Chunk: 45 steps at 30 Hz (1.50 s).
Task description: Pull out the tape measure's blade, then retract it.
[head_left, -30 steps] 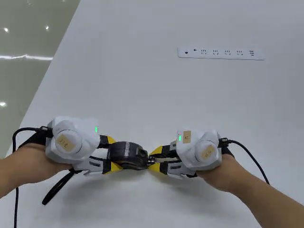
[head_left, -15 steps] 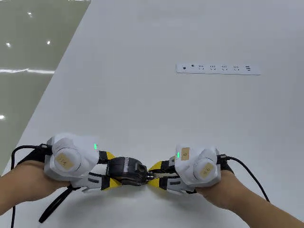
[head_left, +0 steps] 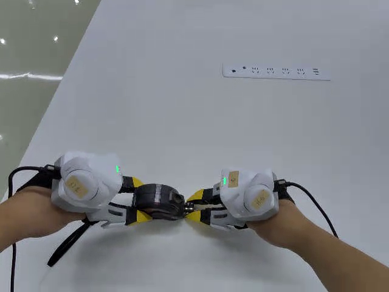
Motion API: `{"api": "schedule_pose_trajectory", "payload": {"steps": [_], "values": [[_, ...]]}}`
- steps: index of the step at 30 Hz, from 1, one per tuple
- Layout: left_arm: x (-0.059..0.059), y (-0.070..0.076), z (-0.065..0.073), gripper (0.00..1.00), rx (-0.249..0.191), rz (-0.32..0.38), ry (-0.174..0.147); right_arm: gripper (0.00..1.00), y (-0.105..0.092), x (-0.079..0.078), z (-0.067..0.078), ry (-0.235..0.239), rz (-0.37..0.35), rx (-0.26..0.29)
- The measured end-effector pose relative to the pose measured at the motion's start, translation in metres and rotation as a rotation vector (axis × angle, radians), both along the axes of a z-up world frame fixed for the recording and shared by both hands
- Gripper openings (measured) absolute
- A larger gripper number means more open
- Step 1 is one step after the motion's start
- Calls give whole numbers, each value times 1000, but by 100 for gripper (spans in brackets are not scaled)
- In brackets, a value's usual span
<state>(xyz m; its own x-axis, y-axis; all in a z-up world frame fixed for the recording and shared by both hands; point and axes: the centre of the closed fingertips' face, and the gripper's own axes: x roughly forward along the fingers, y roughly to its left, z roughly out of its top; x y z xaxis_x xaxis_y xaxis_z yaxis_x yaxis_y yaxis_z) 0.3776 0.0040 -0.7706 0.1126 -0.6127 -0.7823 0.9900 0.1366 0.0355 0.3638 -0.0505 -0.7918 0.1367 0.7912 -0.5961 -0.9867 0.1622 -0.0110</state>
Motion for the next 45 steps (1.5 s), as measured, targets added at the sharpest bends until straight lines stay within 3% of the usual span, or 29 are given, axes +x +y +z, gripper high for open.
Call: {"api": "schedule_pose_trajectory", "payload": {"steps": [18, 45], "values": [[-2, -1, 2, 25, 1, 3, 2, 8, -2, -1, 0, -2, 3, -1], [-2, -1, 2, 25, 5, 2, 1, 8, -45, -4, 3, 3, -37, -34]]}}
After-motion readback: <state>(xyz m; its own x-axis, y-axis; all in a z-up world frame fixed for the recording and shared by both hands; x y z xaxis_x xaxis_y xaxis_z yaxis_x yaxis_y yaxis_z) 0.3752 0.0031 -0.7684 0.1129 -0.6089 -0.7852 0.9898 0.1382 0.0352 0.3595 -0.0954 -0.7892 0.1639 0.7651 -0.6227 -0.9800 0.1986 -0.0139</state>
